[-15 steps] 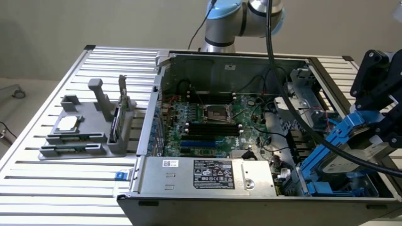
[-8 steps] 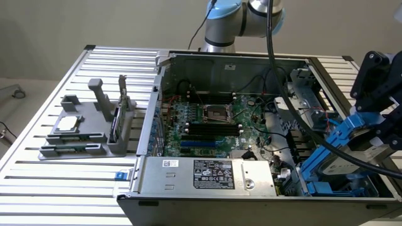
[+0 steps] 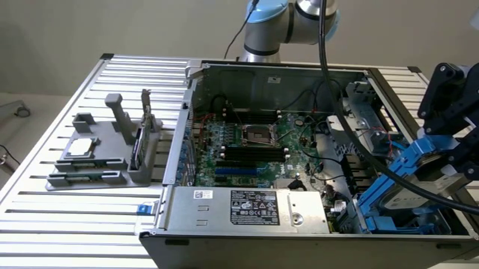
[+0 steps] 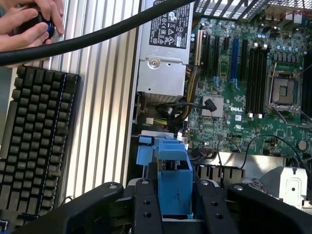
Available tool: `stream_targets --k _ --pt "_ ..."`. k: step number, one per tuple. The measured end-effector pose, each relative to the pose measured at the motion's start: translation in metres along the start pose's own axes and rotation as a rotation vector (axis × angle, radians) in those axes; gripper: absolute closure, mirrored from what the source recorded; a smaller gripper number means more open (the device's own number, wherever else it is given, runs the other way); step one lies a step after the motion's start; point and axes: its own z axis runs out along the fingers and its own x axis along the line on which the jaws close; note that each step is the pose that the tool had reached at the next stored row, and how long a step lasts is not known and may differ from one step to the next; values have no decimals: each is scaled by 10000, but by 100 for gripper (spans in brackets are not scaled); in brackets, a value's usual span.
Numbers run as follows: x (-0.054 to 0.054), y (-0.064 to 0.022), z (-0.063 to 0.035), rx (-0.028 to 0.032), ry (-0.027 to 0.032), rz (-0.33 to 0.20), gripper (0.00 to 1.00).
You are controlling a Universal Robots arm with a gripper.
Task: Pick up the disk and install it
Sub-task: 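Insert the disk into the insertion slot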
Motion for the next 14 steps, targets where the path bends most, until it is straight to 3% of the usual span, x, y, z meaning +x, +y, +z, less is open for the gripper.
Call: stream_targets --k 14 --pt "-16 -47 -8 -14 -2 -5 67"
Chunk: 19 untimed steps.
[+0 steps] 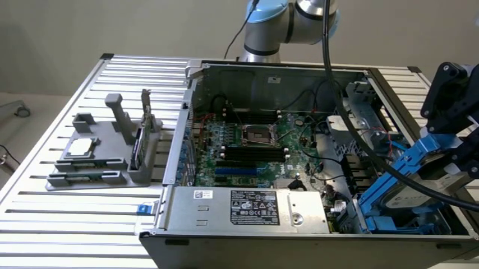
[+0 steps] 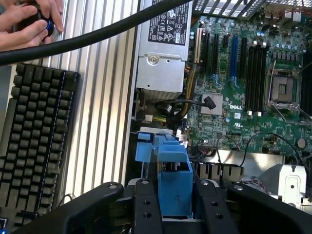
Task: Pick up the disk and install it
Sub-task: 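Insert the disk into the insertion slot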
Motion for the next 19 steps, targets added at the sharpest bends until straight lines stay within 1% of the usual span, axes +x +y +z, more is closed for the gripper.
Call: stream_targets --k 19 --pt "3 -8 74 -2 3 5 67"
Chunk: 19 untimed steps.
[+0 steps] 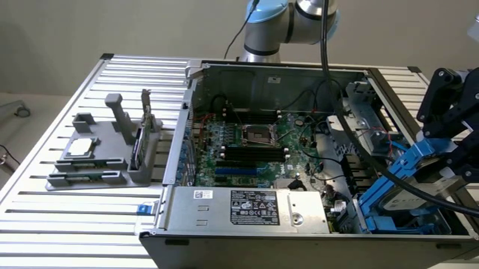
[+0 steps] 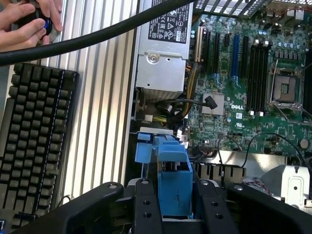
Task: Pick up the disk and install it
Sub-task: 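Insert the disk into the insertion slot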
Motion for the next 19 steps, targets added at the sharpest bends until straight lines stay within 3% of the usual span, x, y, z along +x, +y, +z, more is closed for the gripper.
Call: stream_targets --k 5,7,9,10,19 --pt "3 -4 34 4 -18 14 66" --pt "2 -4 34 4 -10 24 54" --pt "1 -4 38 4 -7 32 54" --pt "1 -4 41 4 -8 35 47" --pt "3 -7 59 4 -9 39 49"
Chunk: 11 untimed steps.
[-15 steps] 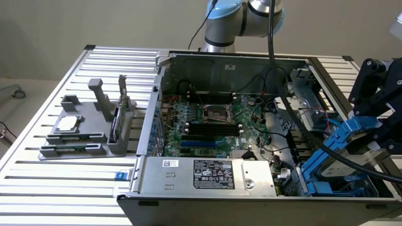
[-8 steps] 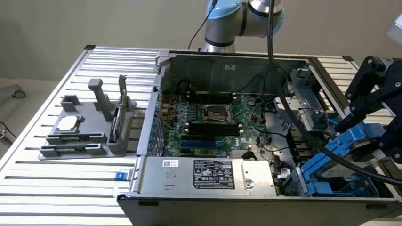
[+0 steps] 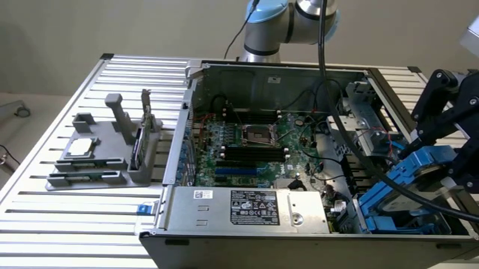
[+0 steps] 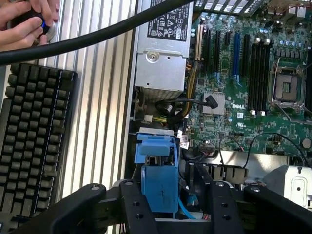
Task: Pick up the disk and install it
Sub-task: 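Insert the disk into the insertion slot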
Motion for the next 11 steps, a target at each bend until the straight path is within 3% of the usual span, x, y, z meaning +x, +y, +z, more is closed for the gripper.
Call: stream_targets --k 2,4,11 --pt "0 0 1 0 -1 0 62" --pt "0 0 -1 0 -4 0 68" --pt "0 2 -10 0 -1 0 68"
